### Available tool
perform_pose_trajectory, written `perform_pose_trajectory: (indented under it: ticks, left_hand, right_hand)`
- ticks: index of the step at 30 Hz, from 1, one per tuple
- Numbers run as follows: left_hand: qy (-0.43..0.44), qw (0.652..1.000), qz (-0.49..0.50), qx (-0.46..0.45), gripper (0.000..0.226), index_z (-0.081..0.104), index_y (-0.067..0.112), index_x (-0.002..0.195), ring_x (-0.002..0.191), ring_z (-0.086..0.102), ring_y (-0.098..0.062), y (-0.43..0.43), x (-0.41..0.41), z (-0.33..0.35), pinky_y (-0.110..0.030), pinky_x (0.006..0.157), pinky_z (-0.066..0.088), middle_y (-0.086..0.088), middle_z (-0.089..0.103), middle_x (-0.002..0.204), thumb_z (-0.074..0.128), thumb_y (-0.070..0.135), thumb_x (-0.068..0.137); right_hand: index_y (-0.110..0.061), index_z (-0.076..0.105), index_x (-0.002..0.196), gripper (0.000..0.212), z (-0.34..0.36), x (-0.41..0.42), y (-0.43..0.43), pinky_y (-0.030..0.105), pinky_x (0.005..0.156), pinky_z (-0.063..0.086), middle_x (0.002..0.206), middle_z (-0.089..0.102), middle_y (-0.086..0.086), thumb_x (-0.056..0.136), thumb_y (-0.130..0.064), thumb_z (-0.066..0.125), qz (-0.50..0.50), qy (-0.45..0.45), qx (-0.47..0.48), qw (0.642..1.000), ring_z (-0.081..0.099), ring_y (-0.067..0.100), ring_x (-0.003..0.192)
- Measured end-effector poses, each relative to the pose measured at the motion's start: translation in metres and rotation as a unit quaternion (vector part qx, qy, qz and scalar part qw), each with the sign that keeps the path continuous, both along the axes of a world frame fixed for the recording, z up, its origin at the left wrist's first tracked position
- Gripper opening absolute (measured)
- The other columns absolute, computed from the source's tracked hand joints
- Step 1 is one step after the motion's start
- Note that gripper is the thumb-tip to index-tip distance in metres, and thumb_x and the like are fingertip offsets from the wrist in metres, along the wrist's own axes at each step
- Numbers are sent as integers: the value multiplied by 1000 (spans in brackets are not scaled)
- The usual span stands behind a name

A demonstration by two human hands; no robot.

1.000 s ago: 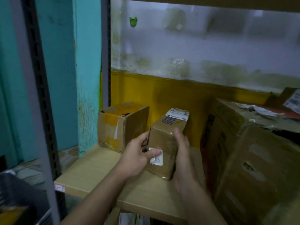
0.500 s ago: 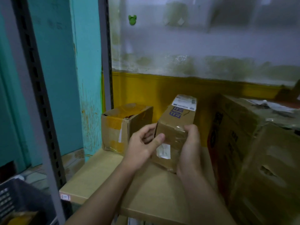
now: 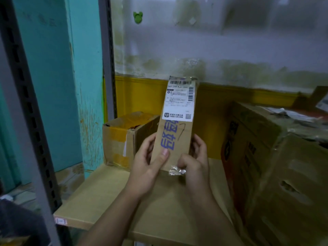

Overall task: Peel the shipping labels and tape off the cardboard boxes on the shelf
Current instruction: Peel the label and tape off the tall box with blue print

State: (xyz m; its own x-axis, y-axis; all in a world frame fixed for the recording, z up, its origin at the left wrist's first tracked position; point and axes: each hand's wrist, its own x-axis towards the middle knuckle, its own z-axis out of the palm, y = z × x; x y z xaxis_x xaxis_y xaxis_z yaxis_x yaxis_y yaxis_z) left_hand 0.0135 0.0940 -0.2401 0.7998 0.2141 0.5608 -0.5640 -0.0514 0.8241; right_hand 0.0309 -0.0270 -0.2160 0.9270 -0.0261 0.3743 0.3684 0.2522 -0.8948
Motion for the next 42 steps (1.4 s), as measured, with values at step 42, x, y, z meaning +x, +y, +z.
perform_pose_trajectory:
  ticks: [42]
  left_hand:
    - [22, 997, 79, -3, 39, 55, 23, 118, 109, 64, -10, -12, 0, -11, -38, 95, 51, 8, 69, 114, 59, 44, 85]
  right_hand:
    - [-36, 61, 108, 32, -35, -9, -2, 19, 76, 52, 108, 67, -6, 78, -44, 65, -176, -66, -88, 978, 65, -1, 91]
